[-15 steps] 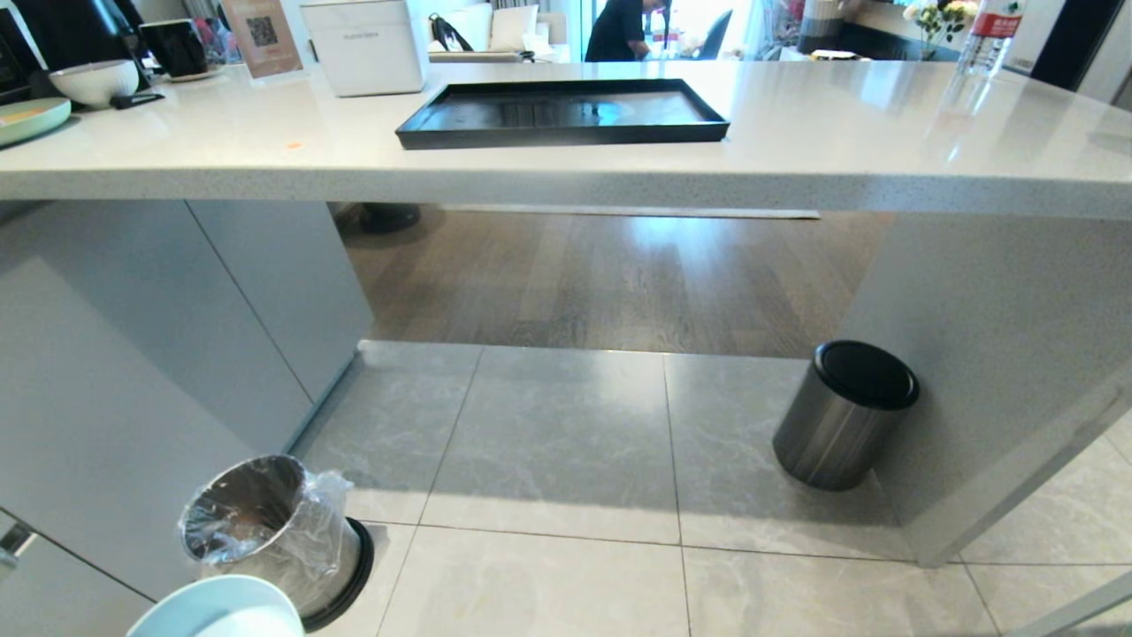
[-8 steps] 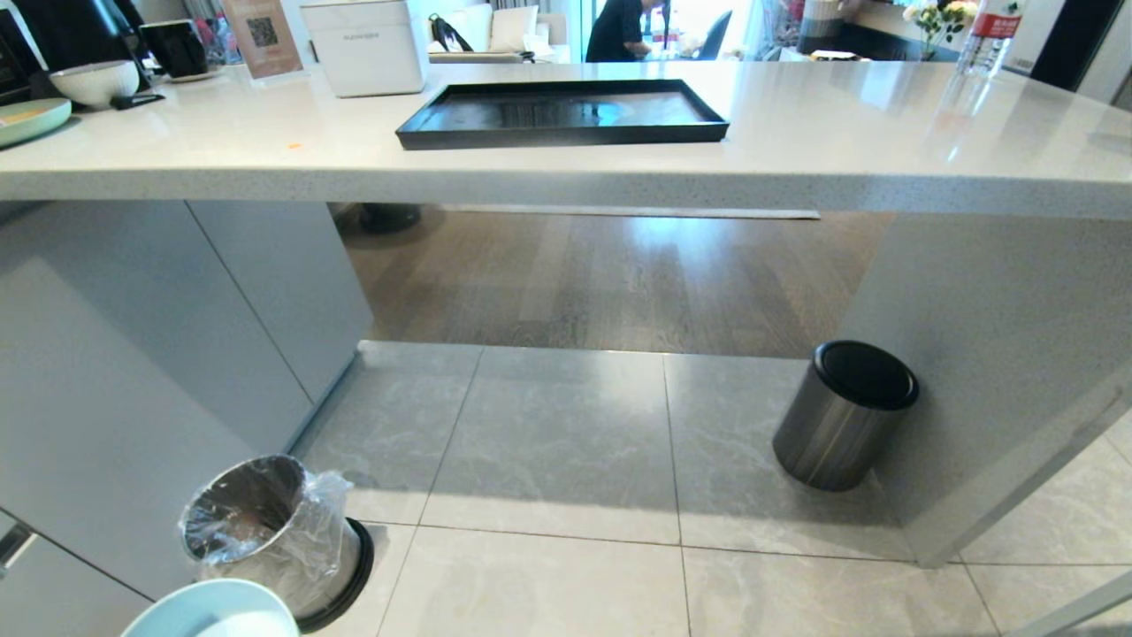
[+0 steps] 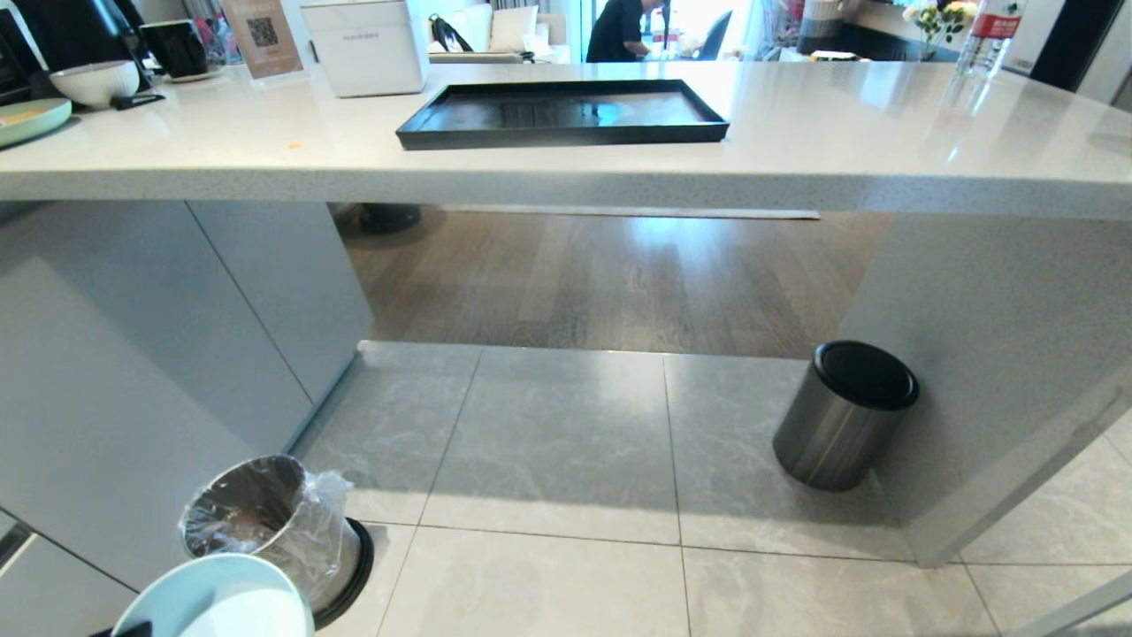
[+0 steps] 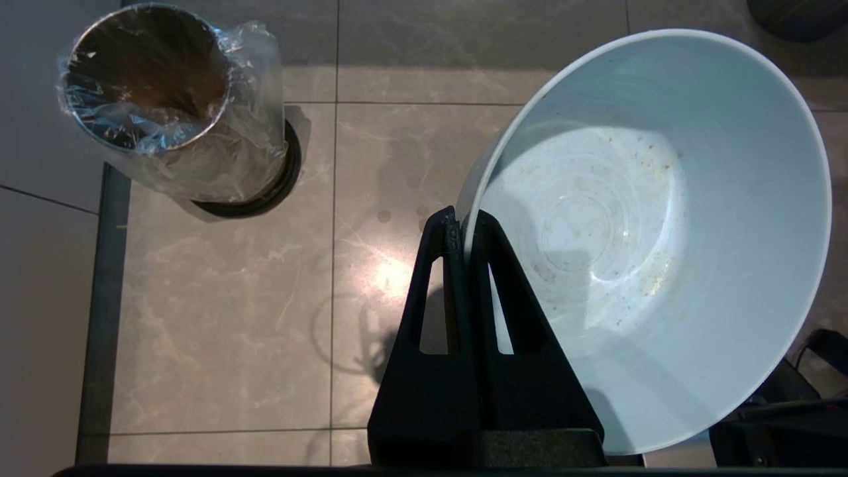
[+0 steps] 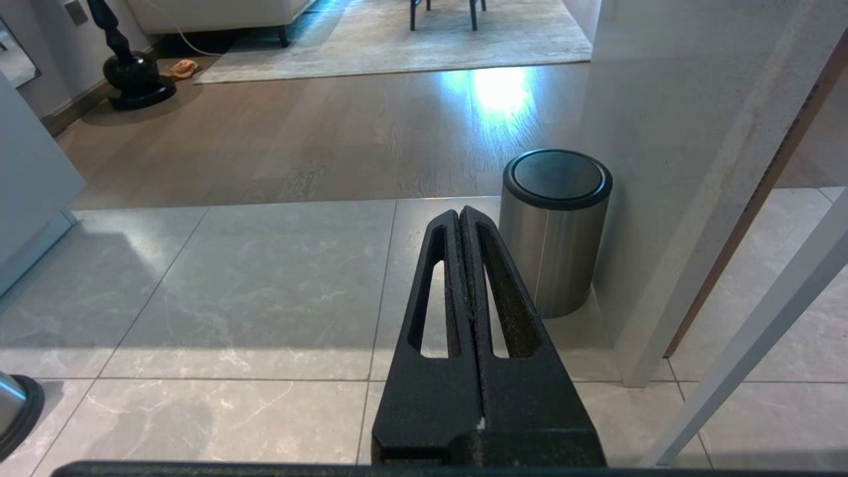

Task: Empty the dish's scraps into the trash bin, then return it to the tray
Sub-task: Put the bowl back to the table

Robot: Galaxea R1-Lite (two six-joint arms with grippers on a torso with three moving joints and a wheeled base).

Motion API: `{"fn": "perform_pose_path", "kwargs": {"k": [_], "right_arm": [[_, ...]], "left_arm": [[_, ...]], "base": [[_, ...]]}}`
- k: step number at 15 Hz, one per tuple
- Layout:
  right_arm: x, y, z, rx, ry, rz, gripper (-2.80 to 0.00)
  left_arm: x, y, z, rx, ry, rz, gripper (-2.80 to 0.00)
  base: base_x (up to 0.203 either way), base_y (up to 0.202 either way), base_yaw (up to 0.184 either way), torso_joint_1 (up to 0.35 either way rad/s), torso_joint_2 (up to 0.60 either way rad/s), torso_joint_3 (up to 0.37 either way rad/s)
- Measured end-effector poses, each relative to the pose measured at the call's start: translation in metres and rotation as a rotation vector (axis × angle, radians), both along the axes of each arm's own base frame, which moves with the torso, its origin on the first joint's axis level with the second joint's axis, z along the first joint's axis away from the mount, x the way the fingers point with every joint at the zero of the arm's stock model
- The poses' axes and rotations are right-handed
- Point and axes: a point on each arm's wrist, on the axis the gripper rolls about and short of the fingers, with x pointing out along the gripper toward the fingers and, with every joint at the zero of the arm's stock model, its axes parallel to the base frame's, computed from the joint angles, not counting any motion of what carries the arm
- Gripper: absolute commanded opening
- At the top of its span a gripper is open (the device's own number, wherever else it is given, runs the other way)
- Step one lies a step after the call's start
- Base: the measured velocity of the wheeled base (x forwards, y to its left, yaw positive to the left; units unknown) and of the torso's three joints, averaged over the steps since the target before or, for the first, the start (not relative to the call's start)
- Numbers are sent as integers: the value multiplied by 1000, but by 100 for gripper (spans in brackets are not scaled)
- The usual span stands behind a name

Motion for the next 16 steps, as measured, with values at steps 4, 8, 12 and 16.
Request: {"fn": "perform_pose_path", "kwargs": {"k": [4, 8, 12, 16], "right_arm": [[0, 0, 0, 0, 0, 0, -280], [0, 0, 0, 0, 0, 0, -280], [0, 0, 0, 0, 0, 0, -280], [0, 0, 0, 0, 0, 0, -280]], "left_arm": [[0, -1, 4, 3, -20, -18, -280], [-2, -2, 5, 10, -32, -26, -280], [-2, -2, 7, 6, -40, -29, -280], [-1, -3, 10, 11, -47, -30, -280]], "base": [[0, 0, 0, 0, 0, 0], [0, 0, 0, 0, 0, 0], [0, 0, 0, 0, 0, 0], [0, 0, 0, 0, 0, 0]]}}
